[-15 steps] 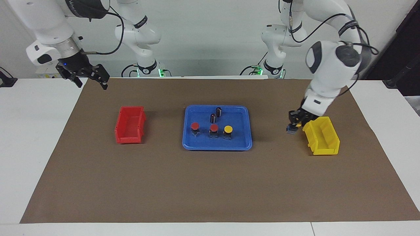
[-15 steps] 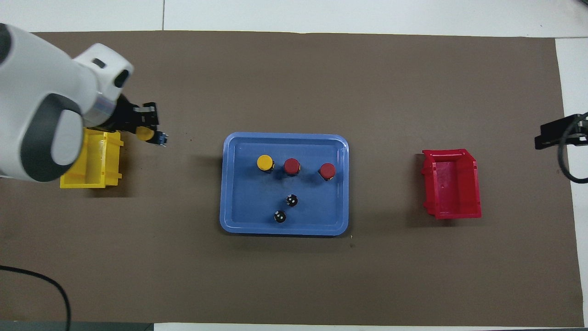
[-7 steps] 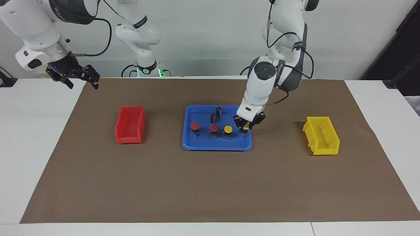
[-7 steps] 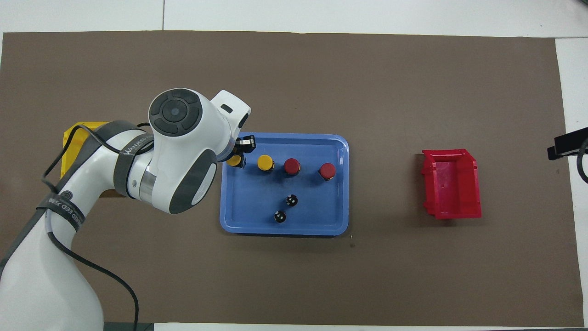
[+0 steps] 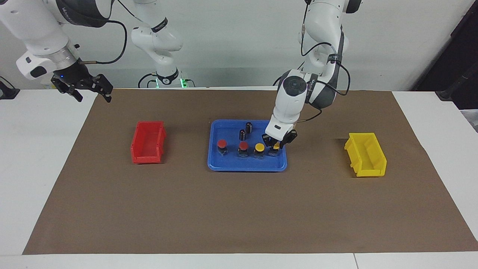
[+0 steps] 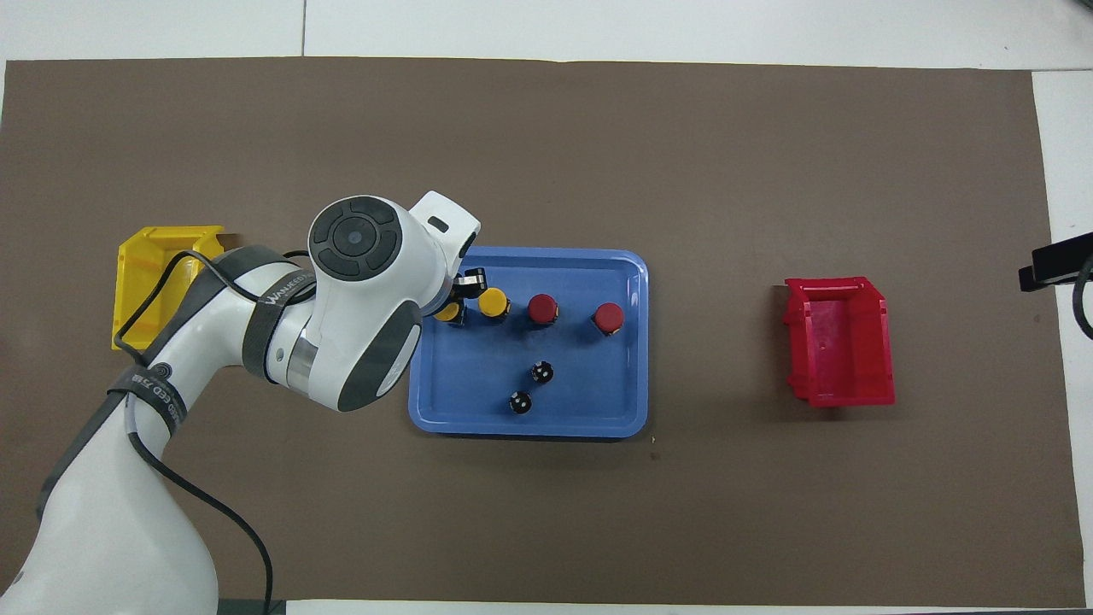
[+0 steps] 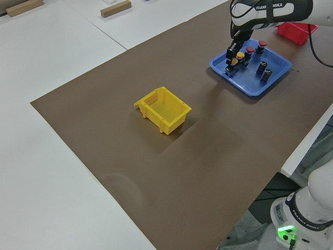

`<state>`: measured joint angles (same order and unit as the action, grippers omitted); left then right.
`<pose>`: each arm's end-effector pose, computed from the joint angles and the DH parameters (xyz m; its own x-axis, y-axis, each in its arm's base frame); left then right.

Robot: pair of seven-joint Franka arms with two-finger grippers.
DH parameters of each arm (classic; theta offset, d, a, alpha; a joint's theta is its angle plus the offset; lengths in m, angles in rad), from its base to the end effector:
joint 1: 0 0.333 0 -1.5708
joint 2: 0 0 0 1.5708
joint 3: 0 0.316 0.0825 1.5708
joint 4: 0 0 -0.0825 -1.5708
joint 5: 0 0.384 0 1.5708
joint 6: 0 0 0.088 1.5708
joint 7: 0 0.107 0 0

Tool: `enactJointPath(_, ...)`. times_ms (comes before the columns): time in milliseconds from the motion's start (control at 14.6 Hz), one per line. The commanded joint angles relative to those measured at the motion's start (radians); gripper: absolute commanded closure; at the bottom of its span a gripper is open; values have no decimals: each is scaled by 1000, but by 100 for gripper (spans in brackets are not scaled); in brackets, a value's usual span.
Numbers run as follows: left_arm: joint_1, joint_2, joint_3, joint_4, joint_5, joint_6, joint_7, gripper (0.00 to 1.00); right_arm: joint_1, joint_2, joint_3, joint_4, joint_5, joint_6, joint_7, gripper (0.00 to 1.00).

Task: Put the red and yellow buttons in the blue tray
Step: 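Release the yellow button in the tray and lift the left gripper away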

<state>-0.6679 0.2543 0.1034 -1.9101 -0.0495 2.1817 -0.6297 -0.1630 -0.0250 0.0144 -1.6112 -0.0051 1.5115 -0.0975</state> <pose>0.5159 -0.3323 0.3670 0.9960 0.0896 0.0063 0.0895 -0.9957 0.0232 0.5336 -0.0804 0.6143 0.9959 -0.0510 -0.0748 -0.0513 -0.9987 -0.0018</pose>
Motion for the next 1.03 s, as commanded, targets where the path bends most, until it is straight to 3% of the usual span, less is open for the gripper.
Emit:
enactJointPath(0,-1,-9,13,-17,-9,15,-1,99,-6,-23,7,-30,-6,24,-14,0)
enactJointPath(137,7,-9,13,-20,-9,15,4,97,-4,-23,7,-30,-6,22,-14,0)
enactJointPath(275,10,-10,13,-29,-9,23,8,88,-6,-23,7,-30,-6,24,-16,0)
enactJointPath(480,10,-12,13,-30,-9,23,7,47,-7,-21,6,-27,-6,21,-14,0)
enactJointPath(686,10,-12,13,-17,-9,-5,2,35,-12,-20,7,-16,-6,13,-16,0)
enactJointPath(755,10,-15,15,-6,-9,-17,4,27,-10,-18,7,-9,-6,13,-14,0)
enactJointPath(824,11,-17,16,9,-9,-40,8,10,-9,-16,7,-9,-6,13,-13,0)
enactJointPath(892,13,-21,19,32,-7,-65,8,0,-7,-16,7,-9,-6,13,-11,0)
enactJointPath(961,39,-29,22,67,-3,-118,10,0,-7,-16,7,-7,-7,13,-11,0)
